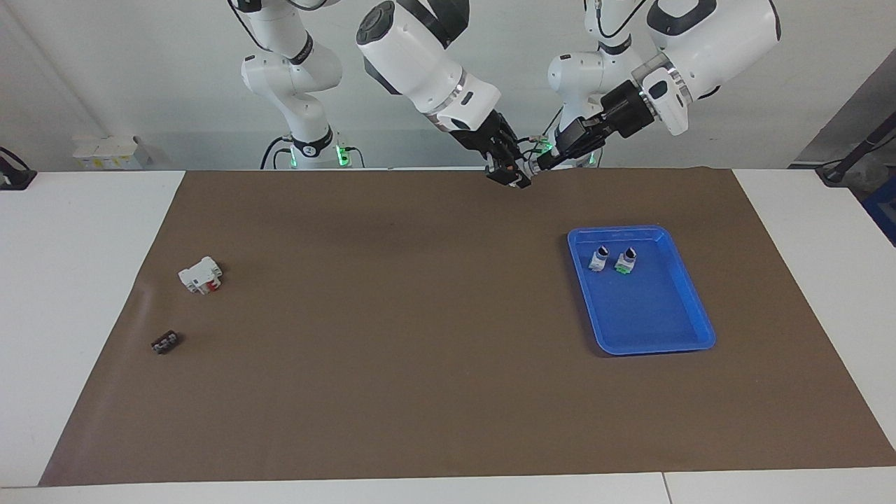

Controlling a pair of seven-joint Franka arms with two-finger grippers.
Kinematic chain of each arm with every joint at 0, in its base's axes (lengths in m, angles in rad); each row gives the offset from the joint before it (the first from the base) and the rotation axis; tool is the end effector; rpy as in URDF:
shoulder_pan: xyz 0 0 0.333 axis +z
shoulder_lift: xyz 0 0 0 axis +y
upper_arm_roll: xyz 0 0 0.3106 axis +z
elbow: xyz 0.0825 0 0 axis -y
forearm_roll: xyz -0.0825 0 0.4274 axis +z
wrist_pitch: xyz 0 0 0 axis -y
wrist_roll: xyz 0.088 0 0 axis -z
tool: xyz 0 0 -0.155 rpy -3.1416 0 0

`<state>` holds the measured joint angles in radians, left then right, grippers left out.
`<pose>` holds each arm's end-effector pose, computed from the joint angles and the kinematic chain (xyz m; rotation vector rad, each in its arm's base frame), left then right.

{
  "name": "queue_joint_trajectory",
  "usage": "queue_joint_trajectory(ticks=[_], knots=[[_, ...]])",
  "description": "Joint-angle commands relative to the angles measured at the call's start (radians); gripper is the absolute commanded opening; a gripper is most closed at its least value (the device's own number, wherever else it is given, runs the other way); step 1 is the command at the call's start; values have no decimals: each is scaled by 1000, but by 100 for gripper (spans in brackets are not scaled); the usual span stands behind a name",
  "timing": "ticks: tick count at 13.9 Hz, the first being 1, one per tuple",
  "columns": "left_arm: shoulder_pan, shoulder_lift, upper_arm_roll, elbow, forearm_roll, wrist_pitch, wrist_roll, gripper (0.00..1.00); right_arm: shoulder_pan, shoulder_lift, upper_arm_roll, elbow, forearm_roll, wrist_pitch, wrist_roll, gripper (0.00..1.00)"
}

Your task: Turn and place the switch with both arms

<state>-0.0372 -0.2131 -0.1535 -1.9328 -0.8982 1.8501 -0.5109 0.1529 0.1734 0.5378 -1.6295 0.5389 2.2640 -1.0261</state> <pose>0.5353 -0.2087 0.5718 2.2187 0.5970 -0.2134 0.5449 0.4631 0.5351 -1.9218 -1.6839 -0.7415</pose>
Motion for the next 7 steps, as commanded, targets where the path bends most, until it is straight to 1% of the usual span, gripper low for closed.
queue_joint_trajectory(ticks=[1,5,7], knots=[[0,-29,3,-31,-34,23,5,0,4,-5,1,-10,3,14,21,0],[3,-29,6,-26,-33,9,-11,0,4,-5,1,-10,1,14,21,0],[3,-28,6,-17,-31,6,-70,0,4,-5,1,-10,1,14,21,0]])
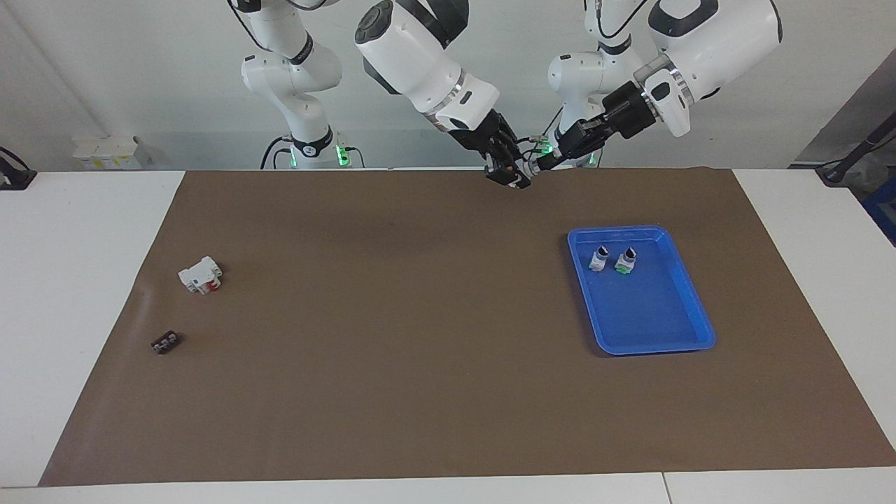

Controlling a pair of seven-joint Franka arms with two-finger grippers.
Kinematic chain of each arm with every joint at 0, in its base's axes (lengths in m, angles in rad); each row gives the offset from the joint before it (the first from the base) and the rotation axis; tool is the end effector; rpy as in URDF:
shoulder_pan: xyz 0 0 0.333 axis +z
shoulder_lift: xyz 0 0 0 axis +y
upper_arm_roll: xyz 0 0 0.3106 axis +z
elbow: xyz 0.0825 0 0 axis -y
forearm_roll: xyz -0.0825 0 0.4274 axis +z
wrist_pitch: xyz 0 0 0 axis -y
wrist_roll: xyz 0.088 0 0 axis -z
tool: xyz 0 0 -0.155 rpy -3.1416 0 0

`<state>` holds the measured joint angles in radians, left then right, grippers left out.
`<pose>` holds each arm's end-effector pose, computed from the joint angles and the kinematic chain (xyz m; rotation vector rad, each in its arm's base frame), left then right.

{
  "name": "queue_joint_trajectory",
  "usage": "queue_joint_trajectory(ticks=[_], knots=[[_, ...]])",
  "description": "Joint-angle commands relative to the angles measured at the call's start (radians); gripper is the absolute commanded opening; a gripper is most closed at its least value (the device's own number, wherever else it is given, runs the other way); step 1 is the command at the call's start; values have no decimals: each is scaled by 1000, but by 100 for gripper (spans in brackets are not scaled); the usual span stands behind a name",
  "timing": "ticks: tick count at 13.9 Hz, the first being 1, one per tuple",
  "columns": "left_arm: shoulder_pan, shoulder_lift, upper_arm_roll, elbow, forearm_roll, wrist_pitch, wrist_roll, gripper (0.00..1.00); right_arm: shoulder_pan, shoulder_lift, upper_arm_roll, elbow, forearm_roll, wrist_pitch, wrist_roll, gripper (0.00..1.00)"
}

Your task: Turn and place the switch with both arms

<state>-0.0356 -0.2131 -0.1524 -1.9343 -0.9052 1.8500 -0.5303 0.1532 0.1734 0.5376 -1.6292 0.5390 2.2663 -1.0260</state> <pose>0.5358 -0.2077 0.5717 2.2059 0.6227 -0.2264 0.5452 0.4631 0.5355 -1.9222 -1.6830 -0.7447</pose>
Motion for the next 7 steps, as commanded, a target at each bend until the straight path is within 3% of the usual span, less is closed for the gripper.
queue_joint_trajectory(ticks=[1,7], knots=[[-1,-26,1,-6,-18,6,-124,0,3,-5,1,-11,1,13,21,0],[-9,-22,-32,18,-3,28,-508,0,3,-5,-1,-11,1,13,21,0]])
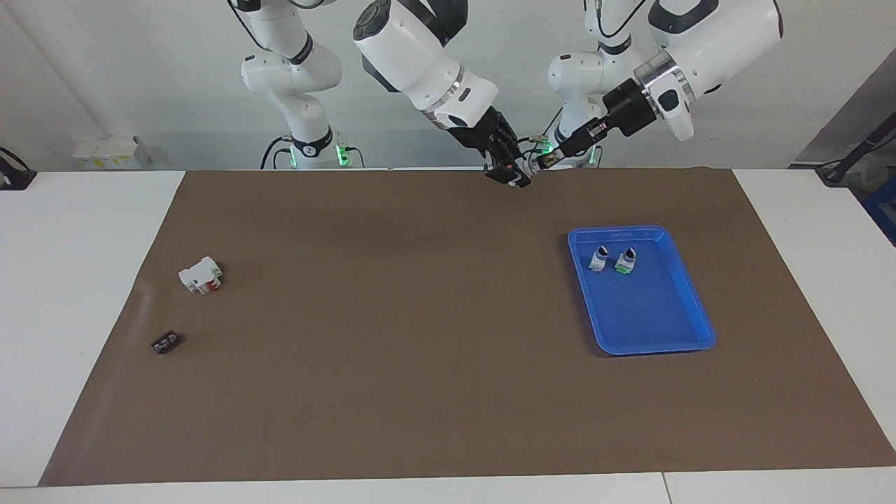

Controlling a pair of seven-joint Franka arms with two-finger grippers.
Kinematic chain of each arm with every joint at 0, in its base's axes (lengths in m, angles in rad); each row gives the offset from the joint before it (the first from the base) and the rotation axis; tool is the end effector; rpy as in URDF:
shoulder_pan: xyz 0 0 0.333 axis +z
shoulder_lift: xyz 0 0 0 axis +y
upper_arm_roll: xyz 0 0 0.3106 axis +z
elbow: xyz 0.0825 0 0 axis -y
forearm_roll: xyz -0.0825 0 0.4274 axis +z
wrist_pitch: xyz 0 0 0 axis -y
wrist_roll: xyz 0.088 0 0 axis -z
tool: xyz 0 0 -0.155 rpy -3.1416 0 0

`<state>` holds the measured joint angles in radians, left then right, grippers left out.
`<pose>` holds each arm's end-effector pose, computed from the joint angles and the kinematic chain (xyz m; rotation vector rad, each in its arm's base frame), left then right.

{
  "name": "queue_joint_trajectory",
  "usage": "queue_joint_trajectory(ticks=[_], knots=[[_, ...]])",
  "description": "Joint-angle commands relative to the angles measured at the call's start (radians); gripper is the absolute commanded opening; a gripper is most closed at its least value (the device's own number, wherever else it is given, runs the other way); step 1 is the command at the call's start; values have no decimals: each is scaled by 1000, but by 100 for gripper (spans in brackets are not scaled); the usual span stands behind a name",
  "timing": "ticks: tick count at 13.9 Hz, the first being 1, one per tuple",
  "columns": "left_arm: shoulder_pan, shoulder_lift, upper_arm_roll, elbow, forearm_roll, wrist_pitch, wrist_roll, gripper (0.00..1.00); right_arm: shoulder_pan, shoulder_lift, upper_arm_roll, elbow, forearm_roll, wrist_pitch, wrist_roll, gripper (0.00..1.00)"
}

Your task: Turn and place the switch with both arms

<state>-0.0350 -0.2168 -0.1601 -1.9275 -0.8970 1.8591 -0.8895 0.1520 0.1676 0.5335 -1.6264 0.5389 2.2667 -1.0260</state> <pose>0.5353 -0.2107 0.5769 2.0892 1.0086 -0.3883 0.5468 0.4603 0.5405 -1.9258 -1.6817 -0.7574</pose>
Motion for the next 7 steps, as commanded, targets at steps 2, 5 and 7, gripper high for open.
queue_joint_trajectory(ticks=[2,5,7], knots=[[-9,-15,-30,25,-8,40,-338,0,4,1,3,-13,1,13,21,0],[-9,-9,-39,27,0,77,-599,0,4,1,5,-13,1,13,21,0],[-8,-9,-44,24,1,130,-705,0,4,1,5,-13,1,13,21,0]])
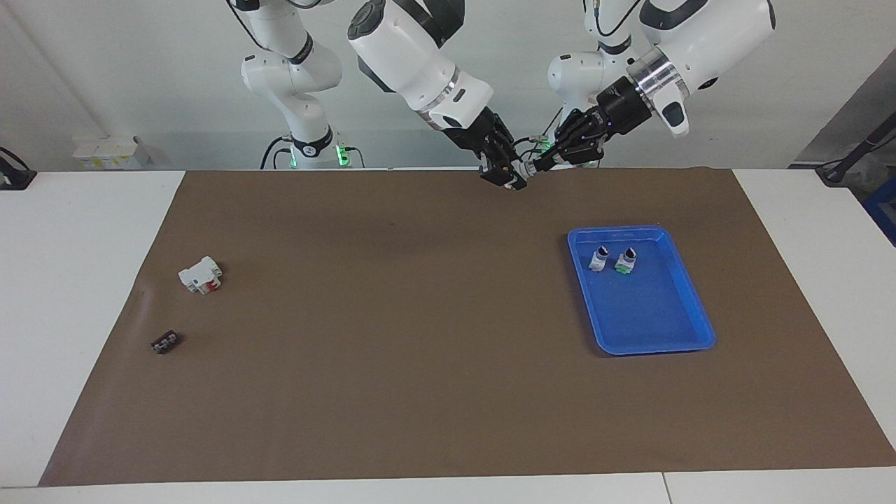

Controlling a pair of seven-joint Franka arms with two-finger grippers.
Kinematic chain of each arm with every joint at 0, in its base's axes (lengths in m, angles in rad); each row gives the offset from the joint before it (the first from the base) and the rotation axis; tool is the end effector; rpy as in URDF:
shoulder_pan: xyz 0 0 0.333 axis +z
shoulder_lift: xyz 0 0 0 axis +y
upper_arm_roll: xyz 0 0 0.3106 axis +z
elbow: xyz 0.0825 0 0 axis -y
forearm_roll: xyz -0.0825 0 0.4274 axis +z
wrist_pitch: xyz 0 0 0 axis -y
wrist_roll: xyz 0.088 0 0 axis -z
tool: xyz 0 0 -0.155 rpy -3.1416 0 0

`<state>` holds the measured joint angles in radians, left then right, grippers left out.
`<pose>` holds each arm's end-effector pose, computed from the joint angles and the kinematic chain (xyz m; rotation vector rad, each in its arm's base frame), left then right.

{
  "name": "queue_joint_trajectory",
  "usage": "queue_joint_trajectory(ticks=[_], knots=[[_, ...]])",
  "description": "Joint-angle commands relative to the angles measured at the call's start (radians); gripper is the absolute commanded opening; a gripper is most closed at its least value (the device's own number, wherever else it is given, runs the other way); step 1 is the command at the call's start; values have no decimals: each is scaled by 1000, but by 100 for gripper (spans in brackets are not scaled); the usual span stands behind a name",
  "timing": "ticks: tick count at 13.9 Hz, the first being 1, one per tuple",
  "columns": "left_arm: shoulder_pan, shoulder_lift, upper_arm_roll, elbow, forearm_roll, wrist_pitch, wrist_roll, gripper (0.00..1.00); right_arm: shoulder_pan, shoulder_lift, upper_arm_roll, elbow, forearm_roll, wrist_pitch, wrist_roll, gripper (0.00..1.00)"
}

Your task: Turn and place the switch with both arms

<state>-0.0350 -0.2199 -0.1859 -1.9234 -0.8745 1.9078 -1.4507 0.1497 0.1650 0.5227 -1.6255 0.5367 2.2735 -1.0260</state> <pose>0.5366 -0.2204 0.5811 1.7899 1.5820 -0.5979 0.5531 0.4532 0.5427 -1.9409 -1.6732 -0.7744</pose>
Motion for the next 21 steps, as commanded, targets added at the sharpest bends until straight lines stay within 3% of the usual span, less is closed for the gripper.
queue_joint_trajectory(ticks=[1,4,9,15,21], knots=[[-8,-4,-20,18,-20,124,-231,0,7,4,16,-16,3,6,21,0],[-8,2,-18,18,-15,178,-440,0,7,4,16,-16,3,6,20,0],[-8,1,-53,14,110,180,-782,0,7,4,14,-14,3,6,20,0],[6,1,-52,7,111,188,-1008,0,7,4,16,-16,3,6,21,0],[6,-1,-53,0,111,214,-1005,0,7,4,16,-14,3,6,21,0]])
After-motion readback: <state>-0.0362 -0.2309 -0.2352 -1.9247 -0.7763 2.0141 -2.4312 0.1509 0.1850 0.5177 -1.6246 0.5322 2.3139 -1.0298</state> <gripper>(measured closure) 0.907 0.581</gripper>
